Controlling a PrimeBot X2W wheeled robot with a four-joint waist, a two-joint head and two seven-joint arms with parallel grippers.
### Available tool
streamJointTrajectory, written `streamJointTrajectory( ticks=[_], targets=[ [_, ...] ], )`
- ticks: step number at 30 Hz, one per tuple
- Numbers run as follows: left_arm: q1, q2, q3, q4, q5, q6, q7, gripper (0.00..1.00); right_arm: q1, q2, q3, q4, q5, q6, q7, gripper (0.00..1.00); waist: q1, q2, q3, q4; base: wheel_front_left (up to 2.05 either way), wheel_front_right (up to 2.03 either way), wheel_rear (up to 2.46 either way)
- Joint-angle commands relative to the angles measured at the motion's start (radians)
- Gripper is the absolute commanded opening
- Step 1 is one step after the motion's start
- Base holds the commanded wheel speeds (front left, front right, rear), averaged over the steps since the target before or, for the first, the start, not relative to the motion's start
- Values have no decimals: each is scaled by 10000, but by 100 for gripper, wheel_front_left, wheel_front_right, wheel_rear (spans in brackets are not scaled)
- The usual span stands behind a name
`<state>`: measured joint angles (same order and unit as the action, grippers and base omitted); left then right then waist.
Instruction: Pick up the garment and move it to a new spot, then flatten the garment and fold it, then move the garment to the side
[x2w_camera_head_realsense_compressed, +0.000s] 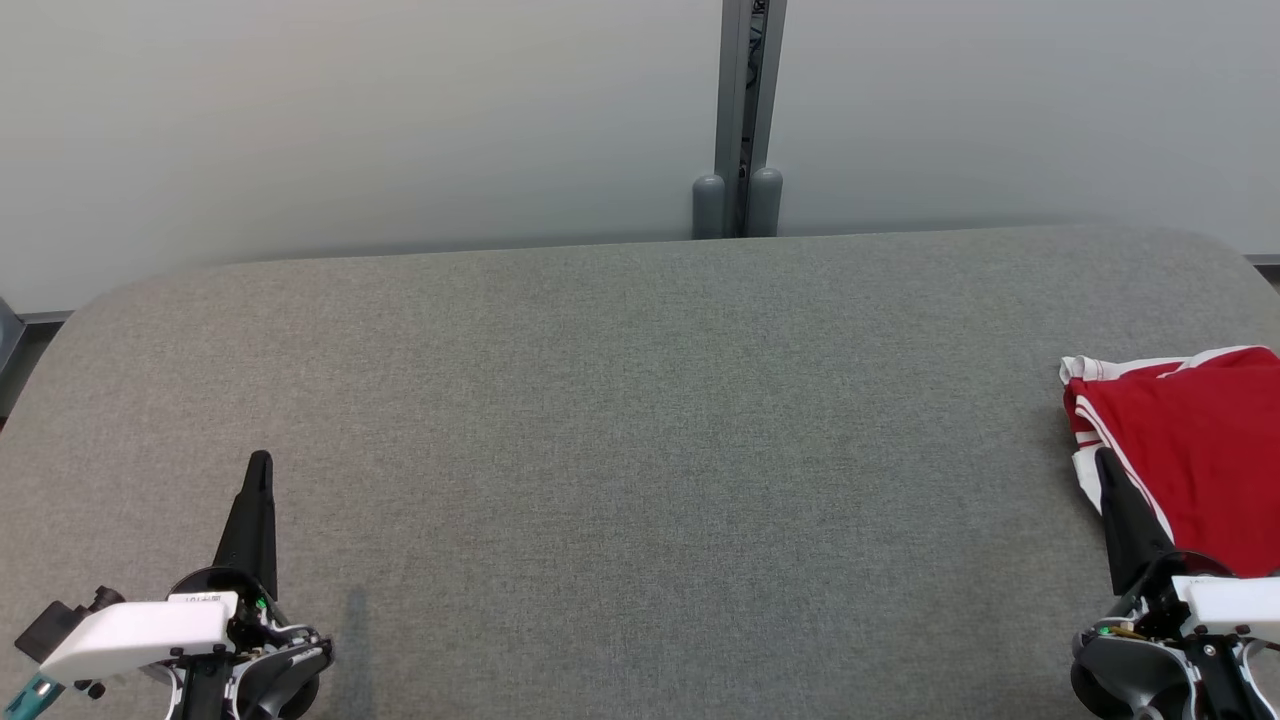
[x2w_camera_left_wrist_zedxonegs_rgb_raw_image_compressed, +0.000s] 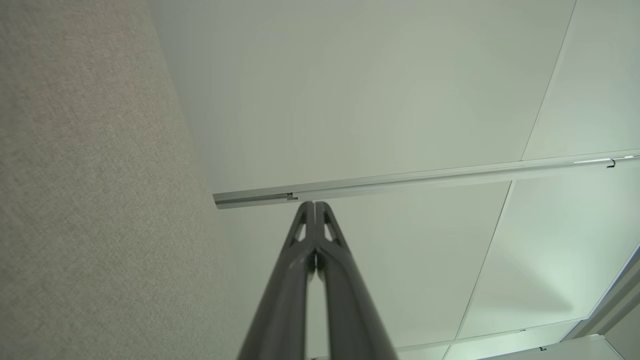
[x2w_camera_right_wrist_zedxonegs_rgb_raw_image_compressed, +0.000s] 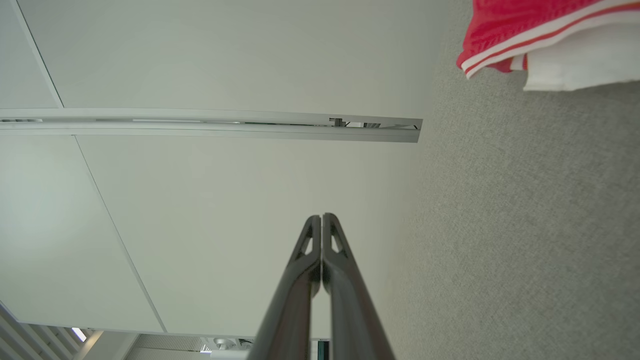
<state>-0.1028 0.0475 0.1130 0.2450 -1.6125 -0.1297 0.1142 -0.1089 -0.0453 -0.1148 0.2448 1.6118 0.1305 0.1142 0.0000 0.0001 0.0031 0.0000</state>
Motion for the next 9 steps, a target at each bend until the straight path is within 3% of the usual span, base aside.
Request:
streamJointTrajectory(
  ticks=[1,9],
  targets=[
    [-119,53,37,-30,-12,-42,32,0,14,-92,-8,-37,26,4,31,0,0,-1,0,0,0,0,0],
    [-119,53,36,-30,-12,-42,34,0,14,-92,-8,-37,26,4,31,0,0,-1,0,0,0,0,0]
  ],
)
